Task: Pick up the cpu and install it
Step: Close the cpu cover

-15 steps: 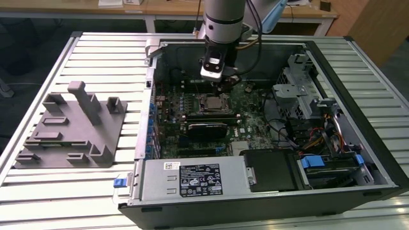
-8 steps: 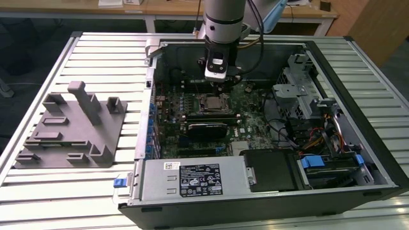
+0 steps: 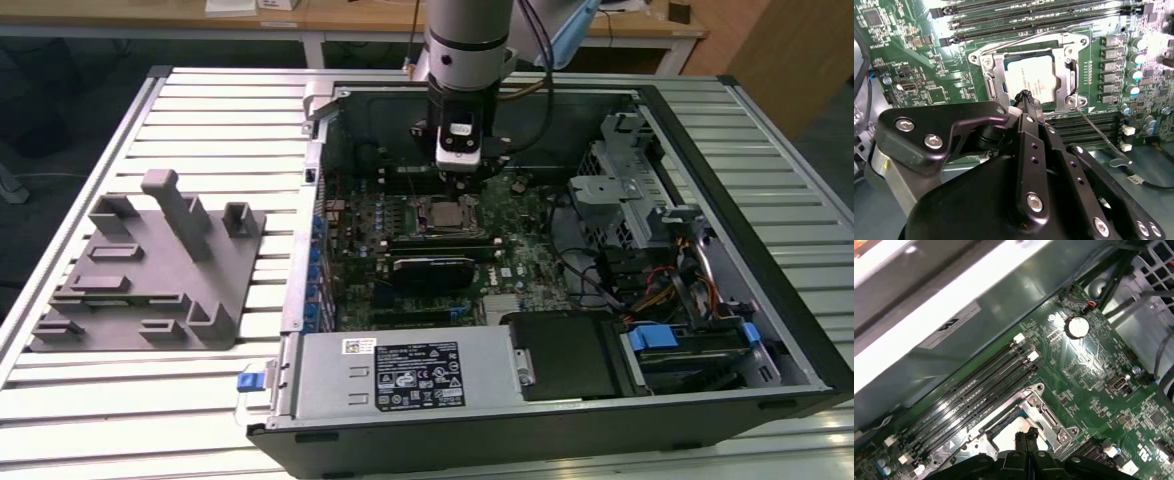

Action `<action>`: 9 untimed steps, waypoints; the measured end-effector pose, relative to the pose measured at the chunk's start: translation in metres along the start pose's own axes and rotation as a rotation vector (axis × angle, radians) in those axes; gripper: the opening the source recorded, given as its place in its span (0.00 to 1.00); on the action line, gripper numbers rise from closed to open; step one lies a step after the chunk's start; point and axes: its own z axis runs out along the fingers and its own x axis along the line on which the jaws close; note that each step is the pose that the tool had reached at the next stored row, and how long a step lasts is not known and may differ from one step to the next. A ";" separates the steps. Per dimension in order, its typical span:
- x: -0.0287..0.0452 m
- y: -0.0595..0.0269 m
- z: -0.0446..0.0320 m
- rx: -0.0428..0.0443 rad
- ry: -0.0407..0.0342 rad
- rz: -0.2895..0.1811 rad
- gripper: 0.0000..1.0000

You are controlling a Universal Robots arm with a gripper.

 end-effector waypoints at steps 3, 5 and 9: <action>0.0000 0.0000 0.0000 -0.0009 0.0005 -0.032 0.11; 0.0000 0.0000 0.0000 -0.0014 0.0009 -0.053 0.11; 0.0001 -0.0001 0.0000 -0.0023 0.0016 -0.093 0.11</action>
